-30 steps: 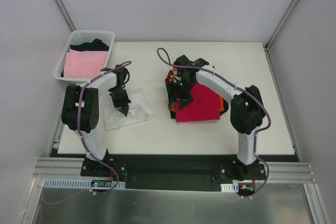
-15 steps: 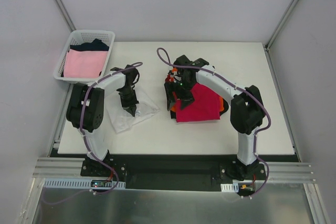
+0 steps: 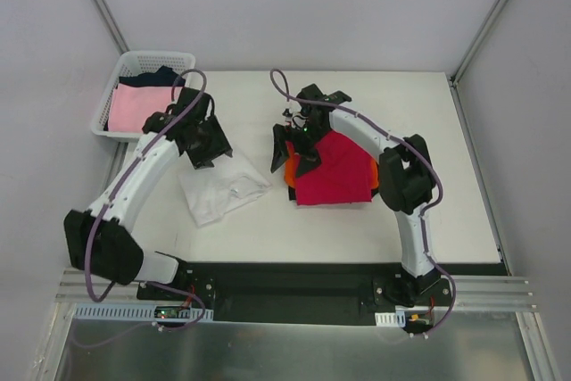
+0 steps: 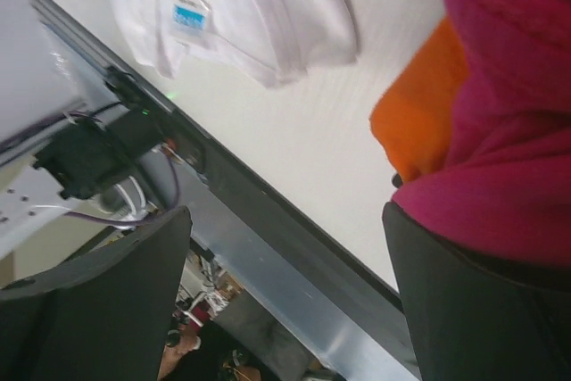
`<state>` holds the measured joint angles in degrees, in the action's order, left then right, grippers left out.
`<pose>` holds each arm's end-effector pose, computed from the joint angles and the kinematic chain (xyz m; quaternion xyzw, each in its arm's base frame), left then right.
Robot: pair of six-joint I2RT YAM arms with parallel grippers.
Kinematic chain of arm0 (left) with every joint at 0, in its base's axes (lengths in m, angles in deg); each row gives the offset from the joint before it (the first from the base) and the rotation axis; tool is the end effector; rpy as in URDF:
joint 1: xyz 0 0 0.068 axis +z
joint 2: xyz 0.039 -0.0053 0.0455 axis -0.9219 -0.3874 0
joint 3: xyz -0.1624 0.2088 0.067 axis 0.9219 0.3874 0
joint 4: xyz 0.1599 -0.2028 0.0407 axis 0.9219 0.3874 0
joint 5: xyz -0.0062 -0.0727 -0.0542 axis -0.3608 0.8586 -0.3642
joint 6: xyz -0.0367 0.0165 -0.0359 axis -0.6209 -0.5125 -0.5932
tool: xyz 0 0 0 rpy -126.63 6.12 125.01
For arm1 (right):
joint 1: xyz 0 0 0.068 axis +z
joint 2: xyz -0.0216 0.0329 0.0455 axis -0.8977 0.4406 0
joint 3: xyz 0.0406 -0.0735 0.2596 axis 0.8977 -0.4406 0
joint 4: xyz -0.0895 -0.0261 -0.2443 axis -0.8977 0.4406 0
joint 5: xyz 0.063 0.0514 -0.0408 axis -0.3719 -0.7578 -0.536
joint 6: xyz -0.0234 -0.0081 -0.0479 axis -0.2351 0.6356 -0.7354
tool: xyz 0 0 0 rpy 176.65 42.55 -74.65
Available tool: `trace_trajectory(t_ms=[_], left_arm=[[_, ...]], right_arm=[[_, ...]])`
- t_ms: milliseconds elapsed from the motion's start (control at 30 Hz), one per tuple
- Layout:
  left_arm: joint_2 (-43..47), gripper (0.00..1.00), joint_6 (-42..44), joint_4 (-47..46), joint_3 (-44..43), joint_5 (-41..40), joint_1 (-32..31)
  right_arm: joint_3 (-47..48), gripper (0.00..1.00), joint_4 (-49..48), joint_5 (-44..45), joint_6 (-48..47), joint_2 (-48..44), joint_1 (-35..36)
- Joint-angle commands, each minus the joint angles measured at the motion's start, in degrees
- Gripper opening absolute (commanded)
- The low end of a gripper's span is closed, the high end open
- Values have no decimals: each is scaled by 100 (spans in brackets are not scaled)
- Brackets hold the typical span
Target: Fold and stack the t-shirts
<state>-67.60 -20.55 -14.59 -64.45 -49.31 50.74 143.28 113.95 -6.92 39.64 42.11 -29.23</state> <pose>0.2825 -0.0841 0.3100 -0.1916 0.9400 -0.1415 0.2445 0.3540 0.2701 0.2272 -0.2864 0.8930 0.3441 0.0466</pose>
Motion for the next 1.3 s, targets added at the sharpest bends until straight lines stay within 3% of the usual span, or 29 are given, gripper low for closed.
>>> trace_trajectory(t_ms=[0,167,300,433,533,567,733,867,1033,1267], left_arm=[[995,56,-928,-422,698,-86,-6],[1445,55,-1219,-537,1753,98,-5],[1533,55,-1439,-616,2132,248,3],[1332,54,-1299,-660,1923,309,3],[1068,53,-1158,-686,1667,432,-5],[1015,53,-1097,-678,1606,458,-5],[690,51,-939,-687,1245,555,-14],[444,49,-868,-704,1166,696,-23],[320,48,-859,-704,1131,731,-93],[329,48,-877,-704,1201,740,-102]], right_arm=[[710,93,-974,-795,507,387,-88],[1441,90,-1019,-1042,806,688,-88],[915,88,-1019,-814,718,389,-149],[282,86,-1054,-744,648,-6,-413],[-26,65,-984,-735,639,-305,-554],[-105,50,-879,-700,630,-410,-580],[-71,34,-484,212,490,-1333,-624],[122,1,559,1442,367,-1379,-756],[631,1,1608,3094,95,-817,-853],[466,1,1689,3537,147,-491,-853]])
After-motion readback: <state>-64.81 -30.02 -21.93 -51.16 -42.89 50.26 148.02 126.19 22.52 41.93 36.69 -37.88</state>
